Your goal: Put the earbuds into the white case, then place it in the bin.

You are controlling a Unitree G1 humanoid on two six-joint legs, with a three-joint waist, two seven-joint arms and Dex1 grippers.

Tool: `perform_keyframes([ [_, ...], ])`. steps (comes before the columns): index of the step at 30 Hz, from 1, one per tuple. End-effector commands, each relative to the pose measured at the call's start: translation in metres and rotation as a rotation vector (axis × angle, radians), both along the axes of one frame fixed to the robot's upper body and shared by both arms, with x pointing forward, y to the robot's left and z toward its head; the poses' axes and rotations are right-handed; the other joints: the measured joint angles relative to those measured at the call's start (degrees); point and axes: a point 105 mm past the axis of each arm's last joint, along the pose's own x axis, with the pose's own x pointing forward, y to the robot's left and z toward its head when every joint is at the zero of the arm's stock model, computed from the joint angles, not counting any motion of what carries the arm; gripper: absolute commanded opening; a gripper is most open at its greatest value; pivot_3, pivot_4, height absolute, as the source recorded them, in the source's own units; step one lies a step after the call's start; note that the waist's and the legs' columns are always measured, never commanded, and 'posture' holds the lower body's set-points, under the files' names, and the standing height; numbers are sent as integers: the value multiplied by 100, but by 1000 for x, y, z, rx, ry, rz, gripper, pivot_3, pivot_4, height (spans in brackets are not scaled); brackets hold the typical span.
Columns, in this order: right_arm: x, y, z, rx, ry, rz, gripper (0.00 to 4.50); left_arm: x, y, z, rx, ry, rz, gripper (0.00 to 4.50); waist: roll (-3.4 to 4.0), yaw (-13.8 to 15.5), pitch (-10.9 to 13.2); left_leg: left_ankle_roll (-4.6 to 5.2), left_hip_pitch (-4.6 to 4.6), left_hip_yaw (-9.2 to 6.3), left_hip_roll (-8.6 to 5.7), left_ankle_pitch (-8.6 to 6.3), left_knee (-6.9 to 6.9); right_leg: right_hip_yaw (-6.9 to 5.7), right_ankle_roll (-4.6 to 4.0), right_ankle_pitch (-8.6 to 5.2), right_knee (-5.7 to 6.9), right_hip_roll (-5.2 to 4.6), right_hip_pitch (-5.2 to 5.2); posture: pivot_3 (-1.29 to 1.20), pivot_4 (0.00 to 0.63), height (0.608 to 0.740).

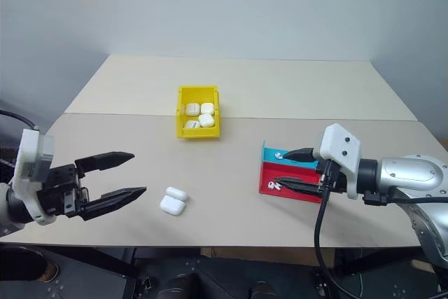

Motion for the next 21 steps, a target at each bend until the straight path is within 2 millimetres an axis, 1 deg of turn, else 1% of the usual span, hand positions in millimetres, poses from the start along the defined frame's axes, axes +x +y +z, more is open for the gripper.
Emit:
perform_keyframes([
  [1,-3,1,13,0,-62,11,3072,-4,-1,10,-22,-14,-27,4500,0,0,0,0,0,0,0,0,0,0,0,0,0,0,0,0,150,740],
  [4,-3,1,13,3,-60,6,3072,-2,-1,11,-25,11,-15,4500,0,-1,0,0,0,-1,0,0,-1,0,0,0,0,0,0,0,150,740],
  [9,-3,0,14,13,-55,-7,3072,10,-4,-6,205,-14,120,4500,0,1,0,0,0,0,0,0,0,0,0,0,0,0,0,0,150,740],
  [11,-2,0,14,19,-52,-12,3072,17,-3,-8,269,-73,214,4500,0,4,0,0,0,0,-1,0,0,1,1,0,0,0,1,0,150,740],
  [13,-1,1,13,21,-50,-12,3072,23,-3,-7,290,-87,271,4500,-1,7,0,0,0,0,-1,0,0,2,1,1,0,0,0,0,150,740],
  [15,-2,2,13,21,-46,-11,3072,30,-1,-9,310,-31,339,4500,-2,15,1,0,0,-1,-1,0,0,2,1,1,1,1,0,0,150,740],
  [16,-2,2,13,21,-43,-8,3072,32,2,-11,311,39,367,4500,-2,19,1,0,0,-4,-1,0,2,0,2,0,5,1,1,0,150,740],
  [17,-3,2,13,22,-38,-5,3072,33,6,-17,360,150,380,4500,-3,19,1,0,0,-4,-1,0,2,2,4,2,3,1,0,0,150,740],
  [19,-4,2,13,22,-32,-3,3072,27,12,-25,428,385,381,4500,-28,12,10,0,0,-12,1,0,6,0,6,1,12,3,1,0,150,740],
  [21,-4,3,12,23,-29,-3,3072,24,11,-23,403,511,417,4500,-28,-4,10,0,2,-11,2,0,3,2,9,4,4,0,0,0,150,740],
])
